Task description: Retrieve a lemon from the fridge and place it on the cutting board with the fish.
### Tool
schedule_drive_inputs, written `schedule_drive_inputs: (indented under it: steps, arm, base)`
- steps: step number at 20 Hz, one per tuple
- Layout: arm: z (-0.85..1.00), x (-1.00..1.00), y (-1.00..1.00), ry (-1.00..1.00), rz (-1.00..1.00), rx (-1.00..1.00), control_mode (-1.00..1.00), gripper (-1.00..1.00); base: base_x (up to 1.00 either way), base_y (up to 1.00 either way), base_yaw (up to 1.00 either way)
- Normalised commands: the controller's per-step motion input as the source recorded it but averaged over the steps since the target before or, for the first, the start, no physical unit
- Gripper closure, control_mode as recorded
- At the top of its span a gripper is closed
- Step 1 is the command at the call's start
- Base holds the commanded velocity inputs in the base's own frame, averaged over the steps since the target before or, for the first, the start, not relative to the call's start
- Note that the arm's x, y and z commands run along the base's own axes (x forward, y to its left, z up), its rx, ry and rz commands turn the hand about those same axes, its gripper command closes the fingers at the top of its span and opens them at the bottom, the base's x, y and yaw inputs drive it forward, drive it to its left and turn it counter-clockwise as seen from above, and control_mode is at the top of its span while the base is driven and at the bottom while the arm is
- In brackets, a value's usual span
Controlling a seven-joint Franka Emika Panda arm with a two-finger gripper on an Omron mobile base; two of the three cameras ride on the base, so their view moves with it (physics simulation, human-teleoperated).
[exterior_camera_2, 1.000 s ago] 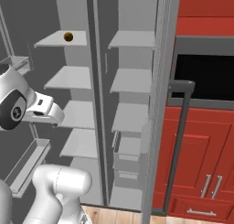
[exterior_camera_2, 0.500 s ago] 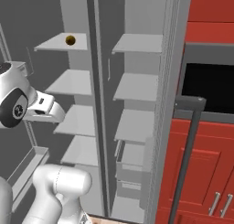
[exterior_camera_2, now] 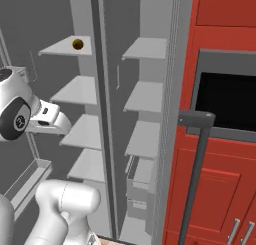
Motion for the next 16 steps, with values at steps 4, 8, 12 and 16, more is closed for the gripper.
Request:
schedule_drive_inputs:
  steps: [4,8,12,16]
  arm:
    - [0.0,0.0,0.0,0.0,0.0,0.0,1.0,-1.0]
    - [0.0,0.0,0.0,0.0,0.0,0.0,1.0,-1.0]
    - [0.0,0.0,0.0,0.0,0.0,0.0,1.0,-1.0]
    - [0.0,0.0,0.0,0.0,0.0,0.0,1.0,-1.0]
  base:
    - [0.35,-0.11,0.01]
    - [0.44,0.0,0.0]
    - [0.46,0.0,0.0]
    - [0.43,0.0,0.0]
